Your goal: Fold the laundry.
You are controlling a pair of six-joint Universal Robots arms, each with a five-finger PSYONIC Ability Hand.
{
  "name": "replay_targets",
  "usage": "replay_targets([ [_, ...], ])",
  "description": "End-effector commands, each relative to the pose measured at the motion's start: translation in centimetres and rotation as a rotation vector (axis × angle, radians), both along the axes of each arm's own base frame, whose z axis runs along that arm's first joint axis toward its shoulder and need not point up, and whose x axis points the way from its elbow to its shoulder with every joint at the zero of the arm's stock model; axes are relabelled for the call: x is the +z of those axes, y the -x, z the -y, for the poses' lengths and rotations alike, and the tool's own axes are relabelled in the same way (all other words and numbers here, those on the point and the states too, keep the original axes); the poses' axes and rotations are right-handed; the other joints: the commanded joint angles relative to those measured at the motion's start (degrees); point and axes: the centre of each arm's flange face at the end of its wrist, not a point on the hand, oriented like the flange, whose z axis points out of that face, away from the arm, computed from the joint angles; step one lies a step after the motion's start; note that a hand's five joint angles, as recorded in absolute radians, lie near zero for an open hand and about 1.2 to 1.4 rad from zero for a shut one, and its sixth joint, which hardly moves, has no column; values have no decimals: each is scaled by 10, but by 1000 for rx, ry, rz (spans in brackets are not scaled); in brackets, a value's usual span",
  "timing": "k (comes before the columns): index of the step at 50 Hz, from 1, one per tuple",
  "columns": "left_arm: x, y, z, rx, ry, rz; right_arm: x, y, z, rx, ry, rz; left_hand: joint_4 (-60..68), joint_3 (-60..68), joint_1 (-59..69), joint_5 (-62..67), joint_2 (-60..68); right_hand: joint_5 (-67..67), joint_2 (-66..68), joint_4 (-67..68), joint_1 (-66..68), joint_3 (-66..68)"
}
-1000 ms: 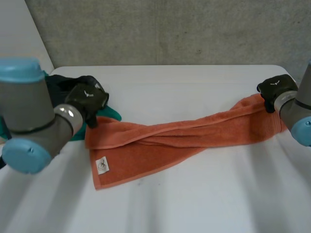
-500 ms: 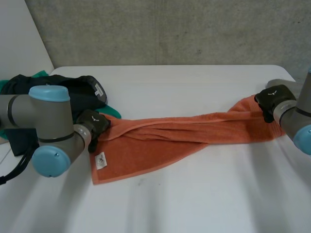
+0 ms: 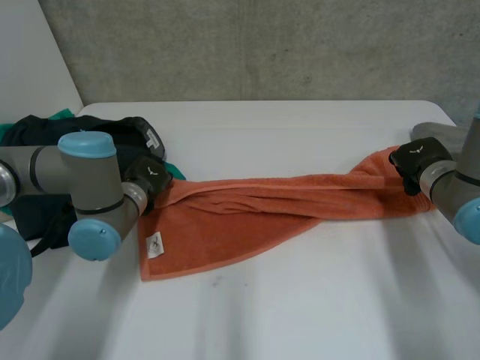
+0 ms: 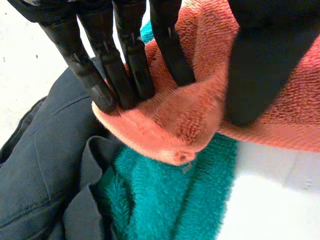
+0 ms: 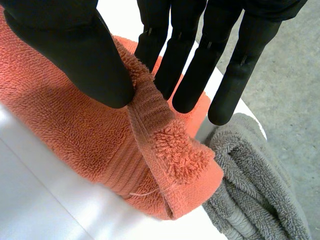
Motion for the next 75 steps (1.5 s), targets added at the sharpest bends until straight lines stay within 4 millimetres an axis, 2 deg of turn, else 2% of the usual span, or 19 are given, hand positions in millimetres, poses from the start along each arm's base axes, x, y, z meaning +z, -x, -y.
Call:
replay_targets([
  [1, 14, 2, 3, -3, 37, -6, 9, 1, -1, -2, 17, 0, 319, 314, 306, 322, 311, 135, 128, 115, 162, 118],
  [6, 61, 1, -13, 7, 76, -68, 32, 6, -5, -2, 44, -25, 319, 314, 306, 322, 311, 135, 128, 115, 162, 118],
  [13, 159, -18, -70, 29, 62, -252, 96, 33, -31, 14, 85, -200, 319, 314, 306, 322, 311, 135, 128, 115, 162, 118],
  [17, 192, -35, -88, 37, 40, -290, 130, 52, -50, 14, 88, -298, 319, 314, 306, 322, 311, 135, 128, 115, 162, 118],
  [21, 206, -50, -98, 31, -53, -283, 152, 66, -73, 25, 54, -338, 319, 314, 306, 322, 311, 135, 128, 115, 162, 118],
  [24, 200, -53, -97, 28, -133, -274, 152, 67, -81, 43, 14, -337, 319, 314, 306, 322, 311, 135, 128, 115, 162, 118],
  [31, 145, -50, -69, 55, -332, -145, 112, 64, -87, 151, -227, -396, 319, 314, 306, 322, 311, 135, 128, 115, 162, 118],
  [35, 113, -39, -41, 97, -346, -74, 82, 58, -68, 197, -296, -464, 319, 314, 306, 322, 311, 135, 128, 115, 162, 118],
  [40, 116, -17, -14, 105, -232, -91, 70, 45, -34, 148, -210, -517, 319, 314, 306, 322, 311, 135, 128, 115, 162, 118],
  [44, 169, 5, 1, 40, 10, -221, 98, 31, 7, 62, 61, -499, 319, 314, 306, 322, 311, 135, 128, 115, 162, 118],
  [47, 230, 17, 12, -17, 305, -399, 149, 23, 35, -41, 371, -372, 319, 314, 306, 322, 311, 135, 128, 115, 162, 118],
  [48, 262, 20, 14, -40, 454, -496, 177, 21, 45, -88, 540, -276, 319, 314, 306, 322, 311, 135, 128, 115, 162, 118],
  [52, 333, 14, 11, -63, 805, -714, 234, 22, 51, -138, 864, -77, 319, 314, 306, 322, 311, 135, 128, 115, 162, 118],
  [56, 361, 4, 8, -38, 970, -795, 268, 22, 47, -132, 1079, -6, 319, 314, 306, 322, 311, 135, 128, 115, 162, 118],
  [63, 330, -2, 22, 24, 849, -747, 253, 16, 44, -72, 1042, 0, 319, 314, 306, 322, 311, 135, 128, 115, 162, 118],
  [67, 285, -9, 36, 82, 713, -695, 230, 12, 46, -32, 967, 17, 319, 314, 306, 322, 311, 135, 128, 115, 162, 118],
  [71, 237, -8, 41, 109, 596, -642, 194, 8, 49, 10, 846, 11, 319, 314, 306, 322, 311, 135, 128, 115, 162, 118],
  [74, 204, -5, 41, 106, 520, -609, 155, 5, 50, 45, 716, -1, 319, 314, 306, 322, 311, 135, 128, 115, 162, 118],
  [75, 180, -2, 40, 99, 465, -587, 134, 4, 49, 58, 643, -5, 319, 314, 306, 322, 311, 135, 128, 115, 162, 118],
])
